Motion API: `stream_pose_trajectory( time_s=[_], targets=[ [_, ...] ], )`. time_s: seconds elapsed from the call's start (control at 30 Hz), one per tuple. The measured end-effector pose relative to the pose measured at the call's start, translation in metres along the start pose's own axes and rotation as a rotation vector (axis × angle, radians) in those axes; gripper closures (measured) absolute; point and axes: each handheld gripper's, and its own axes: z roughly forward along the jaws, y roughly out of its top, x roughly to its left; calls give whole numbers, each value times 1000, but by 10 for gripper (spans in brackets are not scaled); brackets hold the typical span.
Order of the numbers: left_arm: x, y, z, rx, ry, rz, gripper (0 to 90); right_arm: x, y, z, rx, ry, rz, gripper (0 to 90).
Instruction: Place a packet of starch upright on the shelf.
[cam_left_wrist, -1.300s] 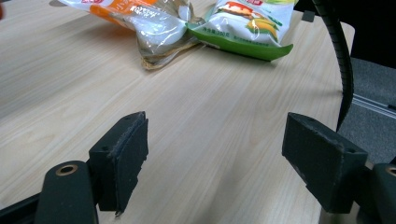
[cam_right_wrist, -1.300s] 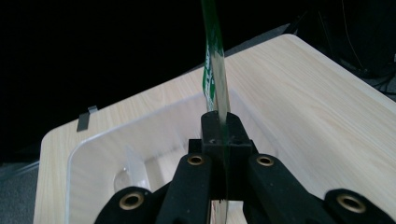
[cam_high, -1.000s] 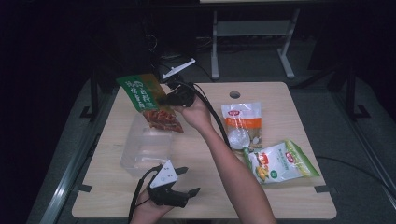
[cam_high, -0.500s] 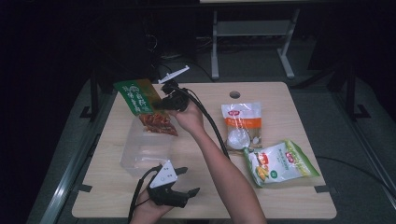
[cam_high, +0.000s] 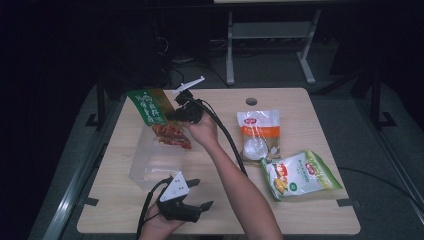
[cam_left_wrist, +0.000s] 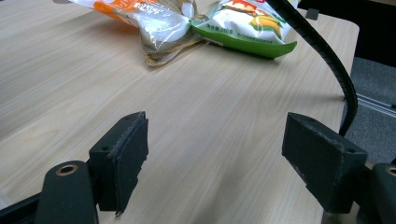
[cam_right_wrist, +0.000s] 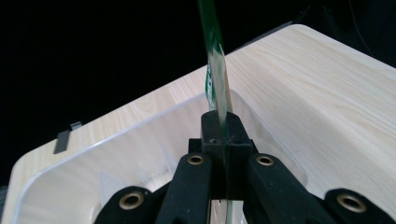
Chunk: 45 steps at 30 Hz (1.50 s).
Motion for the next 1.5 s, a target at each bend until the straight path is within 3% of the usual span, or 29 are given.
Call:
stream_pose_trajectory(
  time_s=[0.2, 0.5, 0.7, 0.77, 0.87, 0.97, 1.0, 1.13, 1.33, 1.37, 1.5],
  targets=[
    [0, 0, 0, 3, -1, 3, 221, -4, -6, -3, 7, -7, 21, 895],
    [0, 0, 0, 3, 2, 3, 221, -7, -6, -4, 26, -18, 13, 880],
    [0, 0, 0, 0, 2, 3, 221, -7, -5, 3, 99, -23, 10, 826],
    [1, 1, 0, 1, 3, 1, 221, -7, -6, 7, 127, -8, 28, 809],
    [1, 1, -1, -1, 2, 3, 221, -8, -10, 16, 176, -19, 25, 817],
    [0, 1, -1, -2, 2, 2, 221, -9, -11, 19, 182, -24, 21, 843],
    [1, 1, -1, -1, 2, 2, 221, -10, -13, 19, 179, -35, 30, 886],
    [1, 1, -2, -3, 4, -1, 222, -11, -15, 15, 136, -1, 45, 894],
    [1, 1, -2, -3, 5, 0, 222, -2, -15, 11, 104, 7, 6, 896],
    [0, 1, -2, -2, 4, 2, 221, 1, -15, 10, 73, 22, 9, 896],
    [0, 1, -2, -1, 3, 4, 222, 0, -15, 8, 33, 42, 36, 896]
  ],
)
